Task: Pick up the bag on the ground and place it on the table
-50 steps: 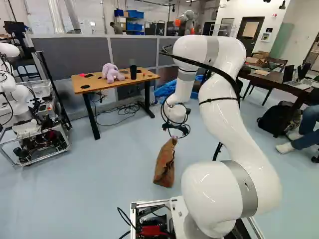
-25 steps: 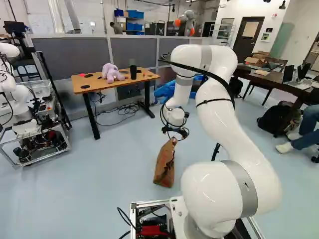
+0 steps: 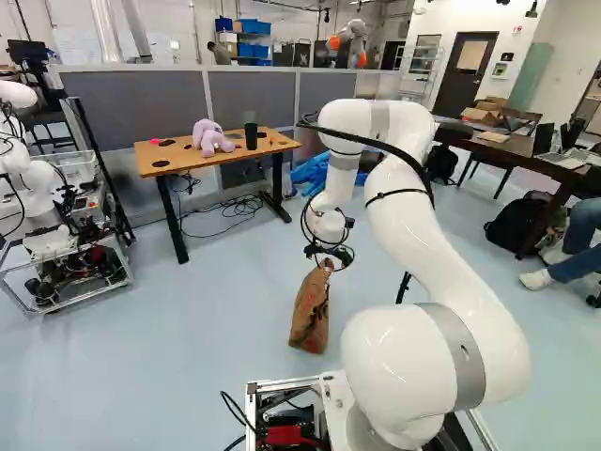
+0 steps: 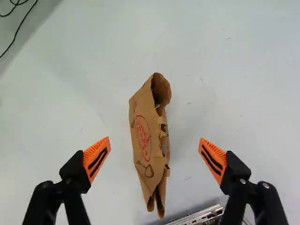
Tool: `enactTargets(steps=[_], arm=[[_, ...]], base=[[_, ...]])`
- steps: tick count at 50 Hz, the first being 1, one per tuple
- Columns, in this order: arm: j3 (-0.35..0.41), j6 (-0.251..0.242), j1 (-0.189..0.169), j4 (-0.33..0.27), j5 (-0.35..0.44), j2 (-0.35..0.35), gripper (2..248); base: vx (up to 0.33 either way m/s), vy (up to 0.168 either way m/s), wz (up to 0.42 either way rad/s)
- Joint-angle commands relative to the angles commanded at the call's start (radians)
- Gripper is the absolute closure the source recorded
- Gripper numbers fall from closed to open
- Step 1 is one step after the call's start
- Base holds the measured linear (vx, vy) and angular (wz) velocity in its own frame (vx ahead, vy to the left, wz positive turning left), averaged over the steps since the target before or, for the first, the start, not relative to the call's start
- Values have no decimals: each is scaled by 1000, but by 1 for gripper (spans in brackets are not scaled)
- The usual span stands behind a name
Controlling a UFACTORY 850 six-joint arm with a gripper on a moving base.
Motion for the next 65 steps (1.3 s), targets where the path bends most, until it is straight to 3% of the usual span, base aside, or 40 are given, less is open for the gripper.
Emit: enactTargets(steps=[65], arm=[[-182,0,0,0,0,-241,3]], base=[[0,0,0]])
